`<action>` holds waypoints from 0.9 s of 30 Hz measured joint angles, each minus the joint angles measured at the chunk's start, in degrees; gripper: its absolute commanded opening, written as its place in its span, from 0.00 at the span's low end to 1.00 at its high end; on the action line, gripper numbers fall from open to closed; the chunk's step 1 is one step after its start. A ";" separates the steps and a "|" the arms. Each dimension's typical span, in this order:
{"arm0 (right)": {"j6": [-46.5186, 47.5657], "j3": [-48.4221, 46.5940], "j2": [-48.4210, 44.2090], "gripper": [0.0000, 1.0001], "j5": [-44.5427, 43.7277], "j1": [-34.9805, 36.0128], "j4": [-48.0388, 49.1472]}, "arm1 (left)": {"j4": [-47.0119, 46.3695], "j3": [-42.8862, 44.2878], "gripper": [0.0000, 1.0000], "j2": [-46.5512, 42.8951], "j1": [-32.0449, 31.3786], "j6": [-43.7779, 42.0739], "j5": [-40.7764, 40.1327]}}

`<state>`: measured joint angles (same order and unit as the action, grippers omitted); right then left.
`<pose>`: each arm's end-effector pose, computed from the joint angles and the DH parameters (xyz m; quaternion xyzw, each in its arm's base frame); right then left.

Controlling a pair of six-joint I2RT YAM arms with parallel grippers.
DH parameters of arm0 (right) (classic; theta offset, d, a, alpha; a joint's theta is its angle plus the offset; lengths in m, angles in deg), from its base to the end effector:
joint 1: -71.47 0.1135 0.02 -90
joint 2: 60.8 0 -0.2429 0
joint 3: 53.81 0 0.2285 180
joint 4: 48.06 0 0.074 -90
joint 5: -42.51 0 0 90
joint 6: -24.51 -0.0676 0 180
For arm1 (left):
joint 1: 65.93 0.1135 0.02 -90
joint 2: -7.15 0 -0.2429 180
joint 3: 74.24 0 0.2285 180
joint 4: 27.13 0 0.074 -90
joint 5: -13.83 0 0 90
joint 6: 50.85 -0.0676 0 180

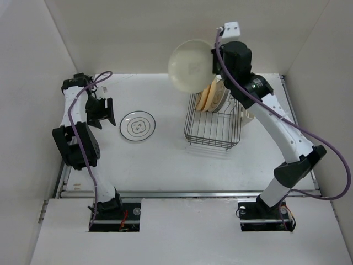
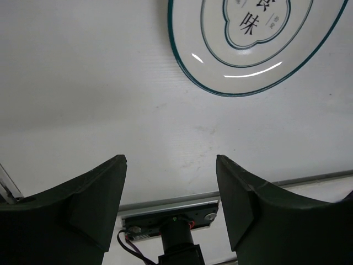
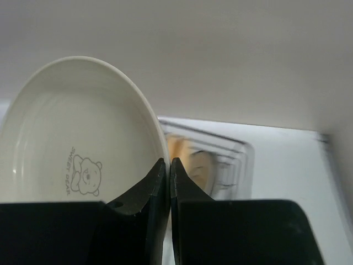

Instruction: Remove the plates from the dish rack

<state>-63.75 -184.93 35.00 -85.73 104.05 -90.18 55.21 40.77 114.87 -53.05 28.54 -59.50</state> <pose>0.3235 0.1571 0.4722 -0.0007 0.7393 -0.0693 0.6698 0.3517 0.0605 0.2398 -0.0006 0.9812 -0.1145 0.1553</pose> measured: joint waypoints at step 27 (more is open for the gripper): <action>-2.95 30.03 15.98 0.62 54.31 16.15 5.31 | 1.51 0.09 0.64 -4.33 10.84 0.39 0.59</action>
<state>-66.70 -154.89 50.98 -31.41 120.20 -84.87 56.72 40.86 110.55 -42.20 28.93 -58.91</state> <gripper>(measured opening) 0.613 0.640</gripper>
